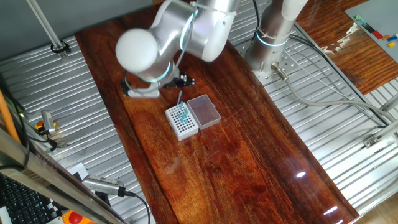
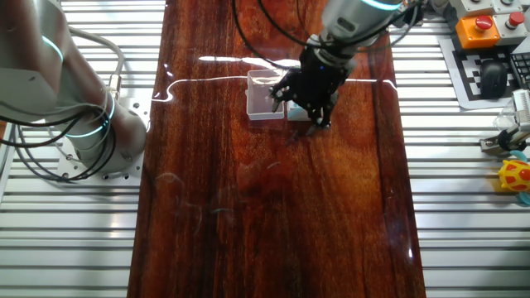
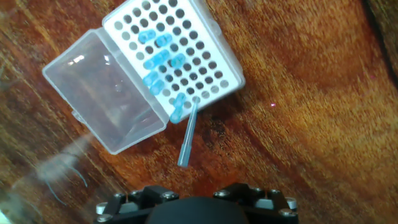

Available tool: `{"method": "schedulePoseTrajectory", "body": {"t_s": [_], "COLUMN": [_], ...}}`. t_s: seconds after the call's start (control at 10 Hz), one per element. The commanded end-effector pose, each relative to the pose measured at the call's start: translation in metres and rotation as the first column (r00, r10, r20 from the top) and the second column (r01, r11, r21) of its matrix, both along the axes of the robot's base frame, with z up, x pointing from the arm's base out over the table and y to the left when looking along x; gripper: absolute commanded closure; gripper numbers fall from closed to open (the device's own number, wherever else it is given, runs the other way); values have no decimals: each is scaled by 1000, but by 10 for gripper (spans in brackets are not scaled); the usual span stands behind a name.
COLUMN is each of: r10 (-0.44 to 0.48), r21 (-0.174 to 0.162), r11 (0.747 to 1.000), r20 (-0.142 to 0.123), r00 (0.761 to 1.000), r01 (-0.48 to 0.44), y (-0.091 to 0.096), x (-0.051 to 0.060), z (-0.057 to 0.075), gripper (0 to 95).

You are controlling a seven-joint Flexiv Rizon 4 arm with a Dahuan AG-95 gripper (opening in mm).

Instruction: Insert a medium pipette tip into the holder for medium pipette tips

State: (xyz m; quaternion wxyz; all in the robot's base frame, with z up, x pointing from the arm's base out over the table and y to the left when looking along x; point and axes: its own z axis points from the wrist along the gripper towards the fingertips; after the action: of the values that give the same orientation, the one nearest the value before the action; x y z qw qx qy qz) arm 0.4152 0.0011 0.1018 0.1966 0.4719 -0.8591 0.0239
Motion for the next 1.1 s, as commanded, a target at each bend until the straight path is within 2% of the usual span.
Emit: {"method": "schedulePoseTrajectory", "body": {"t_s": [0.1, 0.2, 0.5, 0.6, 0.7, 0.8, 0.9, 1.0, 1.1], "r10": [-49, -74, -127, -148, -193, -224, -298, -361, -404], "r21": [27, 50, 69, 67, 89, 101, 140, 162, 169], "r11": [998, 996, 990, 988, 979, 972, 950, 927, 910], "r20": [31, 49, 93, 103, 124, 132, 141, 147, 150], "r00": [998, 996, 988, 984, 973, 966, 944, 921, 902], "r01": [49, 71, 121, 142, 183, 211, 279, 338, 379], "y": [-6, -9, -18, -18, -18, -18, -18, -18, -18], "x": [-9, -16, -32, -32, -32, -32, -32, -32, -32], "z": [1, -1, -2, -2, -2, -2, -2, -2, -2], "gripper": [380, 380, 380, 380, 380, 380, 570, 570, 570]}}
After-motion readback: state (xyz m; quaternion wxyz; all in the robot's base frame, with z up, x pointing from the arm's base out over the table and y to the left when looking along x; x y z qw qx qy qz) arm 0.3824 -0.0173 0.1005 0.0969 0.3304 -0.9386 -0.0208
